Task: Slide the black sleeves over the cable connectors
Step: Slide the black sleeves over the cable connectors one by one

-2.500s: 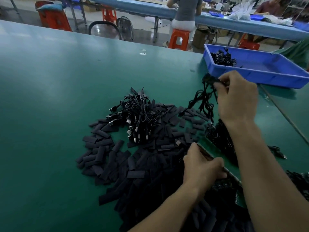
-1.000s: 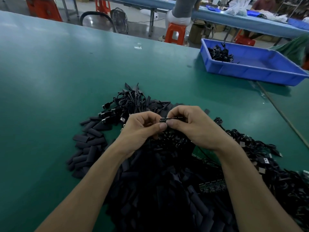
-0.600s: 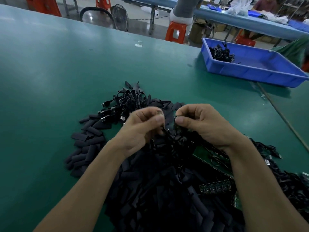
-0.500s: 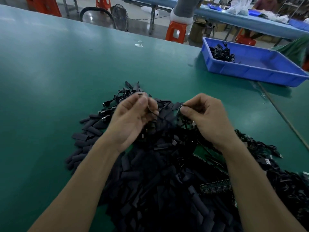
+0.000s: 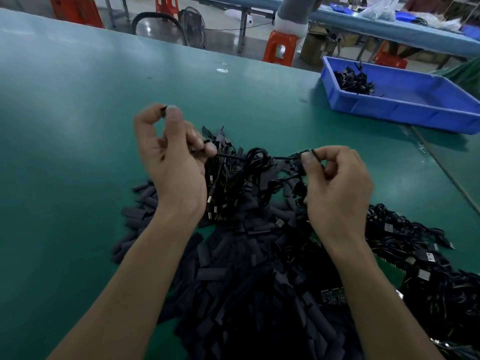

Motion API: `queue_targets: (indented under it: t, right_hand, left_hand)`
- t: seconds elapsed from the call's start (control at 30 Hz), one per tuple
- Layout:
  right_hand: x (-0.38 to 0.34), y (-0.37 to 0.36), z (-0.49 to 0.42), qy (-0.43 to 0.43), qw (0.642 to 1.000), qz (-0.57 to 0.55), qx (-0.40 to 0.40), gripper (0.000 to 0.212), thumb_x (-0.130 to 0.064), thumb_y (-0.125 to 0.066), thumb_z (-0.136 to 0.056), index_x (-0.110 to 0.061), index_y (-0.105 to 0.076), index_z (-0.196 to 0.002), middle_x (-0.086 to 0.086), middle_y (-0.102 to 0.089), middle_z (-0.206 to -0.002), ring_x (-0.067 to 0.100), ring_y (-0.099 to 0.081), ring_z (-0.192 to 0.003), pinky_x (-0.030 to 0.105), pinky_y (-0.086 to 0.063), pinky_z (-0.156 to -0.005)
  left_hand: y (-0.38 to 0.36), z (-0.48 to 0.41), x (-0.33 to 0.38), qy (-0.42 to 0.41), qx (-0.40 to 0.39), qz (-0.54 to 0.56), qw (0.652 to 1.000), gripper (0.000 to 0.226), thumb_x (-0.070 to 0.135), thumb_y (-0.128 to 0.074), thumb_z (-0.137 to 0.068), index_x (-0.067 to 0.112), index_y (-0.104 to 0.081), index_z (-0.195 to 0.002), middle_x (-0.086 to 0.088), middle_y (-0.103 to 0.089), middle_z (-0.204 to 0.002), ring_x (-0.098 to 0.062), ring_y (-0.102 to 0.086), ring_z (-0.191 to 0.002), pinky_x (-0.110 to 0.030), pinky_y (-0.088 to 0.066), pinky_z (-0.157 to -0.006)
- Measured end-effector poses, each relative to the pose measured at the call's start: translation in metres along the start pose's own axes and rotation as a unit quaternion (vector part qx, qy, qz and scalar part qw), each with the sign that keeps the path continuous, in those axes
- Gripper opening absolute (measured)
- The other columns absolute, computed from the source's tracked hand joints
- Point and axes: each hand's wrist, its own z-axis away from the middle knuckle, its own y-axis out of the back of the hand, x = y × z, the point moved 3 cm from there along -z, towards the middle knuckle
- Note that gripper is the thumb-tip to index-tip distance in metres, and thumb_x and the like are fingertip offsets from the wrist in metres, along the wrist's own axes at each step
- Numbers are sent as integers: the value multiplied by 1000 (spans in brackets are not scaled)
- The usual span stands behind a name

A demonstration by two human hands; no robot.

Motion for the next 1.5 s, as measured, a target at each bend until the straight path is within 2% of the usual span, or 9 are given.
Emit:
queue_targets:
  t: [0.13, 0.27, 0.37, 0.63, 0.77, 0.93, 1.1, 1.37, 1.5]
  right_hand:
    - [9, 4, -6, -52, 996, -66, -29, 21, -31, -67, -95, -37, -54, -80, -7, -51, -88, 5, -51, -67, 22, -44, -66]
    - [11, 0, -10, -35, 984, -124, -121, 16, -22, -66, -96, -27, -57, -84, -13, -59, -76, 10, -55, -68, 28, -49, -65]
    - [6, -9, -8, 14, 976, -85, -201, 14, -23, -73, -90, -28, -62, -83, -13, -67, -79, 4, -63, -76, 22, -52, -73]
    - [2, -33, -9, -8, 975, -43, -219, 23, -28, -73, -83, -32, -54, -70, -30, -63, -67, -10, -56, -63, 9, -40, -57]
    - [16, -31, -18, -94, 974, -132, -160, 22, -20, -74, -90, -26, -57, -78, -12, -64, -72, -2, -56, -61, 16, -46, -62]
    - [33, -22, -19, -184, 957, -213, -74, 13, -21, -57, -102, -19, -50, -91, 10, -68, -89, 26, -70, -78, 47, -58, -74]
    - [30, -16, -13, -207, 932, -292, -62, 13, -15, -45, -106, -20, -43, -95, 7, -72, -86, 20, -71, -61, 36, -61, -66]
    - [20, -9, -6, -94, 908, -206, -352, 33, -35, -81, -77, -31, -69, -108, 2, -76, -91, 15, -72, -75, 25, -57, -73]
    - [16, -13, -4, -17, 895, -91, -436, 6, -30, -74, -89, -24, -74, -89, -3, -74, -80, 16, -68, -74, 22, -51, -70]
  left_hand:
    - [7, 3, -21, 85, 86, 17, 993, 13, 14, -43, -108, 19, -44, -96, 2, -49, -64, -11, -51, -57, -26, -53, -61]
    - [3, 12, -32, 131, 6, -26, 991, 15, 21, -38, -110, 23, -41, -95, 3, -49, -59, -13, -51, -51, -33, -57, -60]
    - [-10, 28, -40, 172, -70, -56, 981, 20, 24, -38, -110, 26, -43, -91, 7, -32, -58, -9, -30, -48, -21, -39, -44]
    - [-47, 93, -24, -71, -236, -171, 954, 10, 24, -45, -105, 24, -49, -96, 11, -45, -75, -4, -43, -61, -16, -35, -58]
    - [-51, 113, -30, -13, -339, -163, 927, 11, 31, -45, -105, 32, -47, -93, 16, -41, -64, -1, -34, -50, -12, -28, -52]
    - [-42, 82, -23, -2, -212, -179, 961, 16, 28, -47, -101, 28, -46, -85, 12, -40, -61, -5, -29, -48, -23, -26, -45]
    - [-18, 34, -13, 97, 1, -2, 995, 25, 17, -35, -110, 14, -40, -86, 6, -27, -56, -9, -19, -46, -20, -23, -41]
    - [-6, 12, -13, 131, 59, 49, 988, 22, 16, -38, -110, 18, -42, -88, 9, -32, -59, -8, -27, -52, -20, -31, -50]
    - [2, 5, -17, 134, 42, 36, 989, 19, 6, -46, -105, 20, -42, -94, 9, -39, -68, -4, -35, -54, -20, -38, -55]
